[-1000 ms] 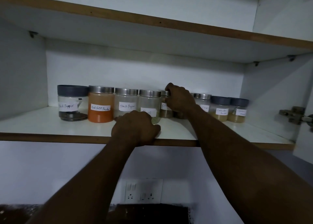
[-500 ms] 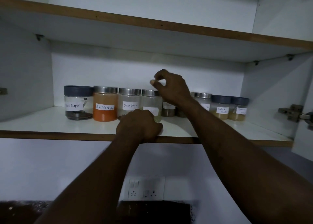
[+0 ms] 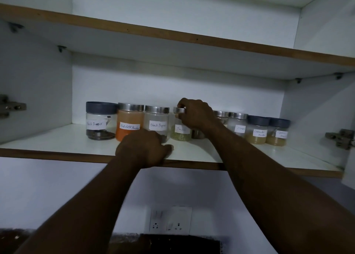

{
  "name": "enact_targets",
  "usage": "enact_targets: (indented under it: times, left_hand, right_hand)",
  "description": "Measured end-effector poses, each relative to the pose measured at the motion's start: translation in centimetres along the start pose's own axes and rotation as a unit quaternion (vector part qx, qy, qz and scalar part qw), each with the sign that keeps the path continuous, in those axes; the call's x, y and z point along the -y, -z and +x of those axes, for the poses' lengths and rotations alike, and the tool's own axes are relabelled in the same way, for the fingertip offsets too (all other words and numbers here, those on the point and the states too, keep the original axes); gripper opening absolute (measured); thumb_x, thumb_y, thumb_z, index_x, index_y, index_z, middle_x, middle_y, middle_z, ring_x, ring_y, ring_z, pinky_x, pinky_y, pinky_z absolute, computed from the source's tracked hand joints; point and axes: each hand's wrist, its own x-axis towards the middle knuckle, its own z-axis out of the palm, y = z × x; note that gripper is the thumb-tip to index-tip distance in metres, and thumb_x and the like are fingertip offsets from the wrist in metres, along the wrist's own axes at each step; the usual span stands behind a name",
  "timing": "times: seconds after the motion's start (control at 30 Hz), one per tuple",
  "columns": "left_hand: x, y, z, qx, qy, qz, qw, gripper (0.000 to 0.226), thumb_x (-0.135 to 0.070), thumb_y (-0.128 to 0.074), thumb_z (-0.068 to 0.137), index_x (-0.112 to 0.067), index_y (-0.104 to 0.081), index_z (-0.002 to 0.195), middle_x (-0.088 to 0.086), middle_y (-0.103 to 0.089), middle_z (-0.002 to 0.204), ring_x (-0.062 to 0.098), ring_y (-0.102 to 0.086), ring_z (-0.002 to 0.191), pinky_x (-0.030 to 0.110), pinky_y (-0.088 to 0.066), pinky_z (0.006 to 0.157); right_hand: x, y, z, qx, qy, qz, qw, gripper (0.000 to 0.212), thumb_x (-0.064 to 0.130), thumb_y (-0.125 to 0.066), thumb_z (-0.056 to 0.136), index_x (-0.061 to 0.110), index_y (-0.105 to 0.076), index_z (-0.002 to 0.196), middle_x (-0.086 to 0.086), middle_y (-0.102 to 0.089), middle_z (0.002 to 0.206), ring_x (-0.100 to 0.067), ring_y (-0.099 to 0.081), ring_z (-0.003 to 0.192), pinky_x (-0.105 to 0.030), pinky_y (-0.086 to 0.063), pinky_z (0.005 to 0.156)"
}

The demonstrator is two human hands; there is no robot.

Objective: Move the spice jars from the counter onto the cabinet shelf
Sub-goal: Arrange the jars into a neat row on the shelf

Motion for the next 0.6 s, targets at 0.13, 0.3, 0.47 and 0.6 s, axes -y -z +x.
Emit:
enact_targets:
  times: [0.13,0.3,0.47,0.6]
  left_hand:
    - [0.1,-0.2,0.0,-0.011,0.006,-0.008,1.0,0.077,-0.081,-0.03,0.078,-0.039,-0.061,0.135,-0.001,-0.067,0.13,0.021,-0.061,0.117,0.04,-0.052,0.097]
    - [0.0,-0.3,0.1,-0.015,0.008,-0.016,1.0,0.074,-0.079,-0.034,0.081,-0.034,-0.064,0.132,0.0,-0.069,0.122,0.02,-0.062,0.111,0.041,-0.054,0.094]
    - [0.0,-0.3,0.1,-0.021,0.01,-0.016,1.0,0.069,-0.077,-0.038,0.083,-0.033,-0.065,0.13,-0.001,-0.07,0.115,0.018,-0.063,0.105,0.04,-0.055,0.09]
    - [0.0,-0.3,0.0,-0.027,0.002,-0.011,1.0,0.07,-0.076,-0.037,0.083,-0.032,-0.066,0.13,-0.001,-0.071,0.115,0.018,-0.063,0.104,0.039,-0.055,0.089]
  right_hand:
    - [0.0,-1.2,0.9,-0.004,-0.011,0.004,1.0,0.037,0.047,-0.068,0.087,0.034,-0.061,0.121,-0.001,-0.073,0.116,-0.028,-0.066,0.101,-0.036,-0.05,0.074]
    - [0.0,-2.2,1.9,0.008,-0.016,0.002,1.0,0.035,0.039,-0.068,0.089,0.033,-0.059,0.122,-0.004,-0.072,0.111,-0.029,-0.065,0.097,-0.033,-0.043,0.07]
    - [-0.1,-2.6,2.0,0.018,-0.019,0.006,1.0,0.035,0.03,-0.062,0.091,0.03,-0.058,0.125,-0.011,-0.07,0.113,-0.034,-0.064,0.1,-0.034,-0.042,0.073]
    - [-0.1,-2.7,1.9,0.014,-0.028,0.018,0.999,0.033,0.029,-0.06,0.091,0.03,-0.058,0.124,-0.011,-0.07,0.113,-0.035,-0.064,0.101,-0.04,-0.052,0.081]
